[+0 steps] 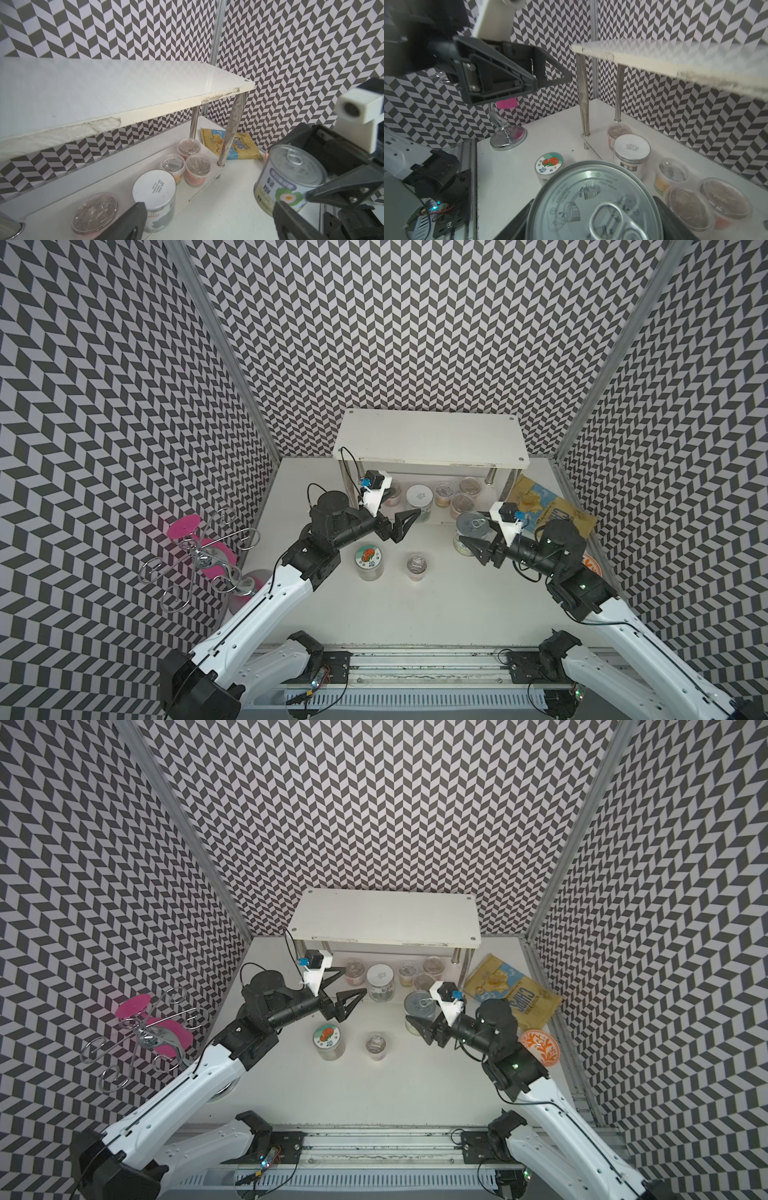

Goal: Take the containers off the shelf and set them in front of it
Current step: Place the container at the center of the board.

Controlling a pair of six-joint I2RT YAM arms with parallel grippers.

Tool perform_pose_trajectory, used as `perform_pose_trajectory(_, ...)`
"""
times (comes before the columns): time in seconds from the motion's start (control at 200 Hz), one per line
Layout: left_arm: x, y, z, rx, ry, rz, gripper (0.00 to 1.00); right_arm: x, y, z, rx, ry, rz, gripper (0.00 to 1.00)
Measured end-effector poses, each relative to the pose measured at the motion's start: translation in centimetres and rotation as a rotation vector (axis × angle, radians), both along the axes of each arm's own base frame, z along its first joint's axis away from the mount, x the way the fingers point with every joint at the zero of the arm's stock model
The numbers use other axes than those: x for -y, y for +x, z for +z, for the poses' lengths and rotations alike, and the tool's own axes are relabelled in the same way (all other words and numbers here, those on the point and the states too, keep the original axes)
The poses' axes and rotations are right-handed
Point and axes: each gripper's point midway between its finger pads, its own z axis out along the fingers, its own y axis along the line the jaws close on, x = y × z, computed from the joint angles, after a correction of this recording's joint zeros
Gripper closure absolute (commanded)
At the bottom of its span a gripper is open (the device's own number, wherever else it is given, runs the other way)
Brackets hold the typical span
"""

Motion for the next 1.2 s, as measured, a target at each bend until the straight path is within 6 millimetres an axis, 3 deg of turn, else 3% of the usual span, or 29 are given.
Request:
perform_pose_trajectory(0.18, -0.4, -0.6, -1.0, -0.020, -0.004, 0.003, 0.01, -0.6, -0.5, -8.8, -0.105, -0.055, -0.019, 0.33)
perform_pose_trajectory(0.315, -0.6, -0.8, -0.7, -0.011, -0.017, 0.003, 0.01, -0.8, -0.6, -12.3, -0.139, -0.072, -0.066, 0.34)
perform_pose_trajectory(0.591, -0.7, -0.7, -0.9, -0.011, -0.017, 0.008, 0.01, -1.2, 1.4, -13.3, -0.113, -0.066, -0.164, 0.32)
perform_pose_trajectory(0.991, -0.9, -0.6, -1.3, -0.019, -0.011, 0.015, 0.01, -1.1, 2.1, -17.0, -0.160, -0.137, -0.214, 0.30)
perform_pose_trajectory(1.197, -1.0, -0.5, -1.5, -0.019, -0.009, 0.017, 0.01, -0.7, 2.4, -18.1, -0.171, -0.167, -0.243, 0.21)
